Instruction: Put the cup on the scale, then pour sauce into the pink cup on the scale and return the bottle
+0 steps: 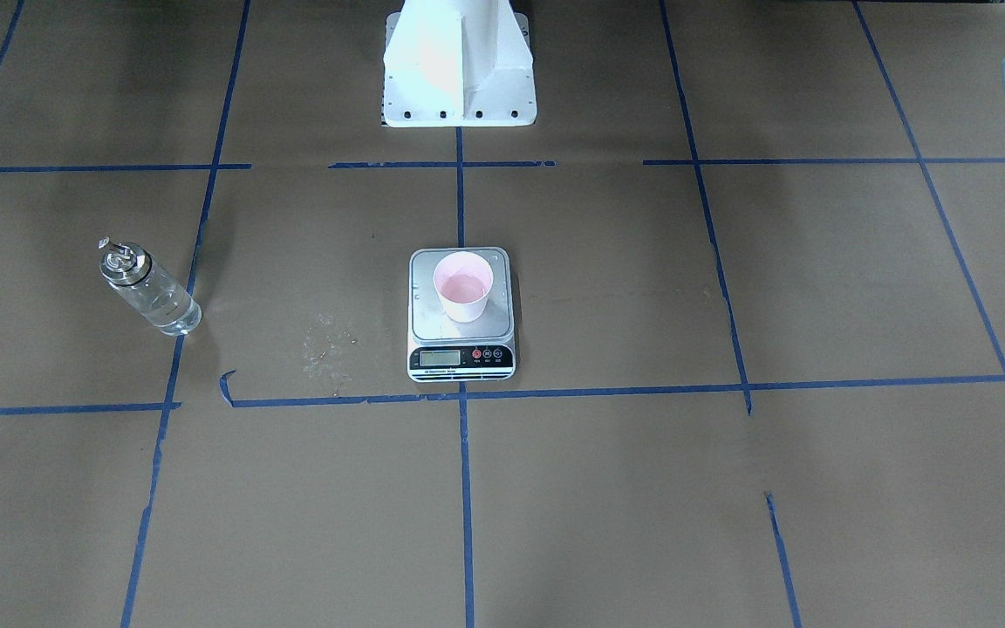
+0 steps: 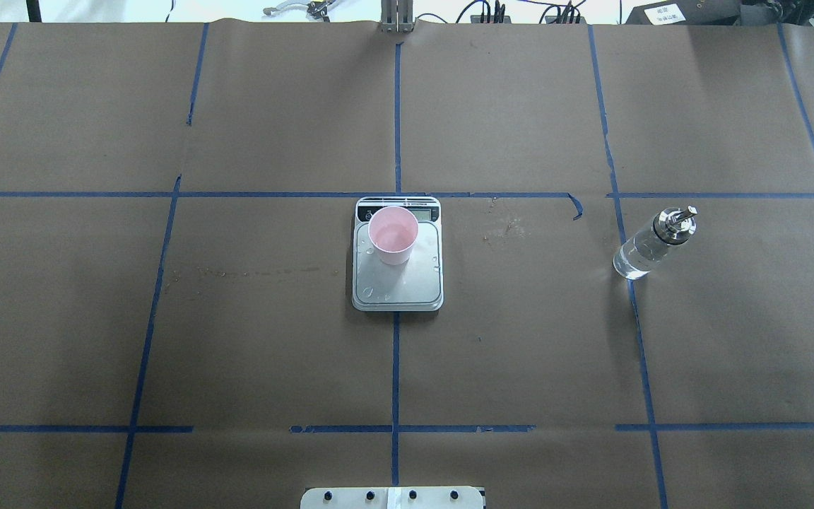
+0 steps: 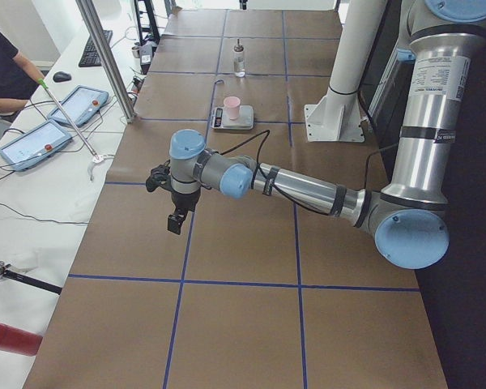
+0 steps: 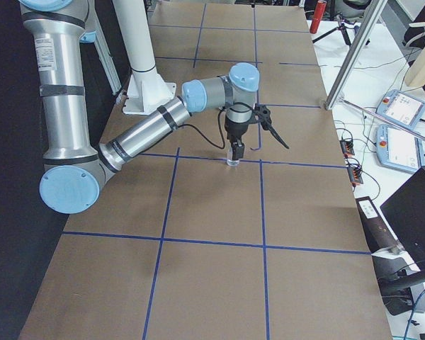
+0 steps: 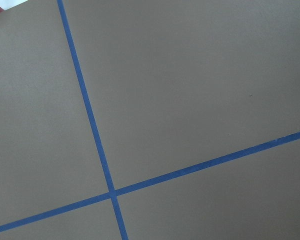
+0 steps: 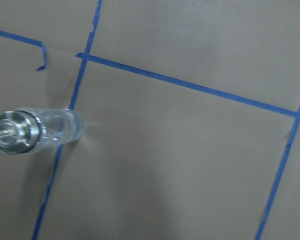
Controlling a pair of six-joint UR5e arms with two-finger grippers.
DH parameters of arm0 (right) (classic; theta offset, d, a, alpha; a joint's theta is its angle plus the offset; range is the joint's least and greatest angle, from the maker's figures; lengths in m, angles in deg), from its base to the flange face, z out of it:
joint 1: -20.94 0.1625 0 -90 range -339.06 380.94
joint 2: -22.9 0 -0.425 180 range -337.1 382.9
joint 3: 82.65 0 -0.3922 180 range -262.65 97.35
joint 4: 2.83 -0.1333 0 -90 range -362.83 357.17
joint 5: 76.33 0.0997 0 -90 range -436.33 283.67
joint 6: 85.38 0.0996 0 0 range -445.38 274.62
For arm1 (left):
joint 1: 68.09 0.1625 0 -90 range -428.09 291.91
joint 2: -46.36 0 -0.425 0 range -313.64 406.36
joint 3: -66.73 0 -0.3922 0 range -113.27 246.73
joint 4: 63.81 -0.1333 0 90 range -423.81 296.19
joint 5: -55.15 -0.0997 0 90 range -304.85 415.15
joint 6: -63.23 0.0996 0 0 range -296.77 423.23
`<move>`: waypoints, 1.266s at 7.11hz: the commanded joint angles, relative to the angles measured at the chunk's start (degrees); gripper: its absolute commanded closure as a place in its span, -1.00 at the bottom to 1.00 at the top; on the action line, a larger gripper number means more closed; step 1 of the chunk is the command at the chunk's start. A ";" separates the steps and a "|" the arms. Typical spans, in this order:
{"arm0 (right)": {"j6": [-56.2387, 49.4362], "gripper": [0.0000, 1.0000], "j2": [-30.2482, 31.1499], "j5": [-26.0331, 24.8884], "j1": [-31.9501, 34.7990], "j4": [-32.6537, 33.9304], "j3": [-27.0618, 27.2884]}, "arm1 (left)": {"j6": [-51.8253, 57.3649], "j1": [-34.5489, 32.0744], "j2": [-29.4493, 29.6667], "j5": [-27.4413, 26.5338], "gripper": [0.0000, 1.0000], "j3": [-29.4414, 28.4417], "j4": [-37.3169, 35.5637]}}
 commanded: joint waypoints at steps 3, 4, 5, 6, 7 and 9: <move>-19.08 -1.00 0.16 -1.52 9.95 -3.66 -15.08 | 12.88 -11.92 -1.21 2.27 -1.00 -9.01 -1.35; -16.98 -1.00 0.16 -1.61 9.95 -8.47 -15.10 | 12.54 -14.31 -4.43 6.80 -1.00 -8.87 -0.92; -14.52 -1.00 2.42 -1.79 9.95 -11.21 -16.40 | 12.71 -14.25 -5.42 7.28 -1.00 -9.30 0.65; -10.93 -1.00 2.96 -1.53 9.95 -11.59 -19.29 | 12.71 -14.25 -5.00 5.90 -1.00 -8.69 1.80; -9.94 -1.00 3.75 -0.74 9.95 -11.59 -20.45 | 12.88 -13.99 -4.99 4.14 -1.00 -8.86 2.07; -9.32 -1.00 4.37 -0.56 9.95 -14.65 -22.12 | 12.71 -13.81 -4.64 3.95 -1.00 -8.69 1.72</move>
